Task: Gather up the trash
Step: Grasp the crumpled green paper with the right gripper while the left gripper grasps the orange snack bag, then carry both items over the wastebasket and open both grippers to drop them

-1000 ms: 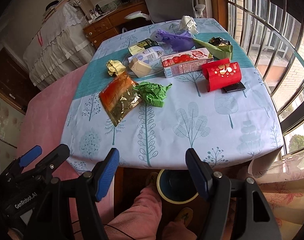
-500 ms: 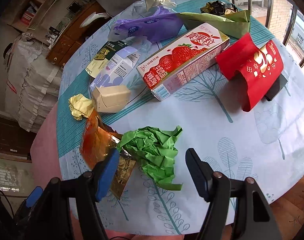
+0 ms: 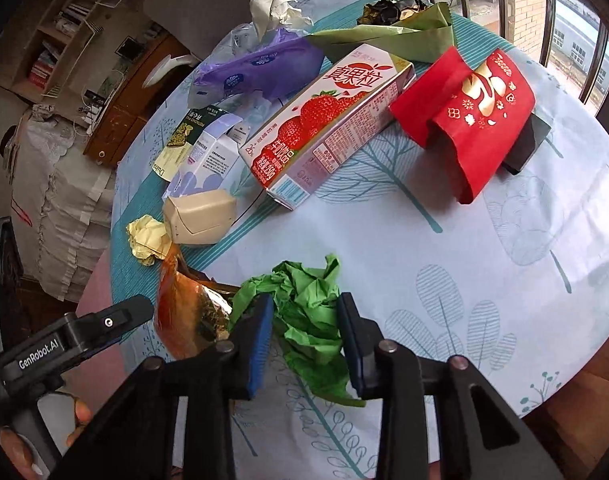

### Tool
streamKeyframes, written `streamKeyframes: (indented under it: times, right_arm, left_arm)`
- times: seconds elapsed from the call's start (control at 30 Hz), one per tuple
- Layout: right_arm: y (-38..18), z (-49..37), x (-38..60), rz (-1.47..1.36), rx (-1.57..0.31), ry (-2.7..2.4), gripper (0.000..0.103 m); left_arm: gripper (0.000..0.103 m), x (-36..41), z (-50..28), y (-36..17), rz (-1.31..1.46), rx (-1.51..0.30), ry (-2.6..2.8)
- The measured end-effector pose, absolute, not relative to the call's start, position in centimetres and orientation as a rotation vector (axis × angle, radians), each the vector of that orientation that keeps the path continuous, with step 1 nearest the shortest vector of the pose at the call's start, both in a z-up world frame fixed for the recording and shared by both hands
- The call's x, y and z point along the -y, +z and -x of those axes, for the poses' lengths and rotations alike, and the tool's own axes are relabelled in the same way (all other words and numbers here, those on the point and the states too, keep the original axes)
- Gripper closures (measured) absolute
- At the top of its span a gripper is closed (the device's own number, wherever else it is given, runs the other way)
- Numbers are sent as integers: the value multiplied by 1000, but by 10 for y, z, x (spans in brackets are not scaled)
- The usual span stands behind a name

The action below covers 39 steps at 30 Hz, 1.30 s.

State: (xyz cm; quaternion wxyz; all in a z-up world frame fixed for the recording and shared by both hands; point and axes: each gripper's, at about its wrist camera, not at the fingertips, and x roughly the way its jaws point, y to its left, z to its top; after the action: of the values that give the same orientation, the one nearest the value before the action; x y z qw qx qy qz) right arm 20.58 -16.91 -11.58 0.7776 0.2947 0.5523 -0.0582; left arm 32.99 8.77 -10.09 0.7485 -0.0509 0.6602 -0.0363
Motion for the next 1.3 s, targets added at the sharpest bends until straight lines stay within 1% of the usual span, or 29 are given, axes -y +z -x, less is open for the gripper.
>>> streamKeyframes:
  times: [0.17, 0.3, 0.5, 0.57, 0.67, 0.73, 0.77, 0.8, 0.83, 0.87, 0.93, 1.0, 1.1, 1.3]
  right_arm:
    - [-111, -197, 181, -664, -1175, -136, 71]
    - [-113, -190, 184, -683, -1170, -145, 71]
    - [-123, -182, 185, -729, -1190, -155, 70]
    - [-125, -180, 184, -725, -1197, -153, 70]
    - [-127, -178, 183, -723, -1205, -141, 70]
    - [-129, -178, 182, -723, -1213, -129, 70]
    - [-129, -179, 181, -722, -1215, -122, 70]
    - [-128, -179, 181, -719, -1218, -113, 70]
    - [-128, -179, 180, -713, -1220, -103, 70]
    - [-126, -180, 179, -705, -1222, -90, 70]
    - [-123, -179, 176, -681, -1225, -61, 70]
    - [-119, -179, 175, -659, -1227, -32, 70]
    - [-107, -176, 176, -628, -1220, 20, 70]
    - [-81, -159, 191, -527, -1208, 138, 70]
  left_arm:
    - [4, -74, -350, -113, 129, -1501, 20]
    - [4, -67, -359, -134, 82, -1563, 131]
    - [9, -64, -356, -166, 62, -1676, 176]
    - [11, -64, -353, -166, 82, -1670, 158]
    - [22, -63, -348, -164, 84, -1661, 121]
    - [32, -60, -342, -161, 70, -1645, 95]
    - [36, -57, -340, -158, 60, -1633, 77]
    - [46, -54, -336, -156, 50, -1615, 57]
    - [79, -51, -332, -153, 59, -1600, 10]
    - [85, -47, -328, -150, 64, -1602, -23]
    - [91, -46, -322, -145, 65, -1601, -33]
    - [93, -47, -312, -142, 84, -1592, -50]
    - [95, -59, -280, -129, 136, -1567, -87]
    - [97, -54, -221, -101, 206, -1486, -118]
